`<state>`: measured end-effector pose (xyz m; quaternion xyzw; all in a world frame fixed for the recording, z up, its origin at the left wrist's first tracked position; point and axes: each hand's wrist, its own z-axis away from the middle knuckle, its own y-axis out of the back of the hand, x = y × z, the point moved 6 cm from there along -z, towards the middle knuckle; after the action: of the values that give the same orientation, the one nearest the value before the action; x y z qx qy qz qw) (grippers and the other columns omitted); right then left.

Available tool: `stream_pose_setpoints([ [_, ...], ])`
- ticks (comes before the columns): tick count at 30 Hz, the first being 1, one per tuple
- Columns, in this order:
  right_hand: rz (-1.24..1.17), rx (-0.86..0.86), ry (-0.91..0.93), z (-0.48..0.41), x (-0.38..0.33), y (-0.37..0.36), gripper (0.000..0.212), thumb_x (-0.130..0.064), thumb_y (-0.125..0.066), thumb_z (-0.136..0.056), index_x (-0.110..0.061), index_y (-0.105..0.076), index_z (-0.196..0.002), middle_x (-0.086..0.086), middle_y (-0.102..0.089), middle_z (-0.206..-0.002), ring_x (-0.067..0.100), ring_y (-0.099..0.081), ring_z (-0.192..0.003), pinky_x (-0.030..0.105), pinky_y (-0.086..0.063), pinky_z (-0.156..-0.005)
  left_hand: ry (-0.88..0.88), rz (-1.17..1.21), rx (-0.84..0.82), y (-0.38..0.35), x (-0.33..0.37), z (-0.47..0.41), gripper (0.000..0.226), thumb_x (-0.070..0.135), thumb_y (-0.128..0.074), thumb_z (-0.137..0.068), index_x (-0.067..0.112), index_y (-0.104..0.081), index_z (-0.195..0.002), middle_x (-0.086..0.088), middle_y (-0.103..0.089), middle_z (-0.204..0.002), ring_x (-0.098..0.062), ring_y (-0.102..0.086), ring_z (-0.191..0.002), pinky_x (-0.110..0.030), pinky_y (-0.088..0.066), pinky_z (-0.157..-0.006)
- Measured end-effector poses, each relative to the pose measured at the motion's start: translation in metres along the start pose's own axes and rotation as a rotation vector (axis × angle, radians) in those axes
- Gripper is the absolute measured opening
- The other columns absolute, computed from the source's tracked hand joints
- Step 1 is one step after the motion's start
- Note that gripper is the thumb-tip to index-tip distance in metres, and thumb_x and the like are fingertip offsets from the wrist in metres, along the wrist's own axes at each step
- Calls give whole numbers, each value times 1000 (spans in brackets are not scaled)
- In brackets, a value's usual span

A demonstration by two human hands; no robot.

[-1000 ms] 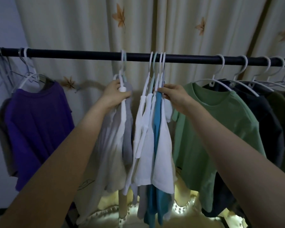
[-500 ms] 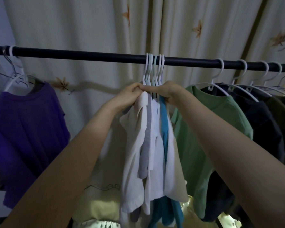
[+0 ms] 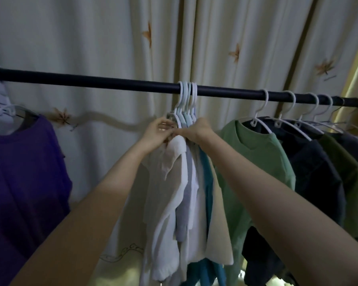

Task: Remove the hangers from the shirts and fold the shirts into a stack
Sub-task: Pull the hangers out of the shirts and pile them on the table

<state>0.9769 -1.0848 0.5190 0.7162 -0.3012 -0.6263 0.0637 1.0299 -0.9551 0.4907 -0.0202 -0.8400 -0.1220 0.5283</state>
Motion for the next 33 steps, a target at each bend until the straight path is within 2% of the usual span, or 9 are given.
stream_pose_setpoints([
  [3,-93,33,14,4,10,9,31,-20,-82,-66,-14,-61,-88,2,-67,-81,15,-64,-72,25,-54,-61,-74,-56,100,6,-10,-11,29,8,-67,-86,8,-51,-109,-5,-55,-107,-11,-55,-86,-11,-45,-67],
  [7,-253,58,49,7,10,20,22,-6,-76,-69,-22,-62,-72,-8,-64,-66,-1,-60,-47,12,-47,-42,-189,-102,77,7,-12,-27,47,7,-69,-84,9,-48,-126,1,-51,-121,-14,-49,-113,-25,-42,-93],
  [14,-295,75,91,23,-13,49,30,-7,-74,-70,-15,-67,-98,-1,-71,-83,5,-67,-62,15,-52,-51,-334,-7,121,5,15,-40,46,12,-72,-82,18,-51,-122,-6,-55,-125,-18,-53,-111,-29,-45,-93],
  [18,-256,51,101,48,1,63,48,-9,-73,-71,-13,-63,-118,-3,-72,-85,7,-70,-68,18,-54,-55,-507,-160,135,6,34,-29,62,28,-82,-71,35,-47,-122,1,-50,-120,-17,-50,-114,-24,-41,-97],
  [21,-268,40,124,78,21,68,48,-2,-73,-73,-13,-63,-118,-11,-72,-80,3,-69,-67,15,-54,-56,-593,-299,1,-1,41,-13,76,54,-80,-61,43,-44,-127,13,-43,-122,-10,-43,-121,-27,-34,-102],
  [24,-291,-12,131,112,36,71,48,3,-74,-71,-15,-65,-114,-5,-75,-89,11,-71,-81,24,-59,-68,-614,-431,-240,-15,46,4,88,67,-76,-55,57,-34,-131,19,-41,-133,-4,-38,-129,-36,-31,-110],
  [28,-350,-124,101,162,49,72,47,7,-73,-73,-21,-66,-110,5,-74,-100,23,-71,-90,36,-59,-79,-668,-704,-392,-32,42,30,75,70,-67,-54,67,-33,-121,24,-41,-135,-2,-28,-137,-43,-3,-119],
  [30,-376,-150,86,187,54,79,44,7,-70,-76,-20,-67,-109,8,-74,-98,24,-71,-88,34,-59,-76,-639,-618,-464,-43,43,47,56,63,-65,-60,62,-46,-112,22,-52,-126,-7,-37,-133,-52,-17,-117],
  [33,-392,-141,54,222,61,98,41,7,-65,-80,-18,-66,-113,12,-74,-95,25,-71,-84,31,-59,-74,-561,-461,-560,-68,56,73,45,53,-64,-61,58,-53,-104,26,-52,-117,-9,-47,-123,-44,-36,-108],
])
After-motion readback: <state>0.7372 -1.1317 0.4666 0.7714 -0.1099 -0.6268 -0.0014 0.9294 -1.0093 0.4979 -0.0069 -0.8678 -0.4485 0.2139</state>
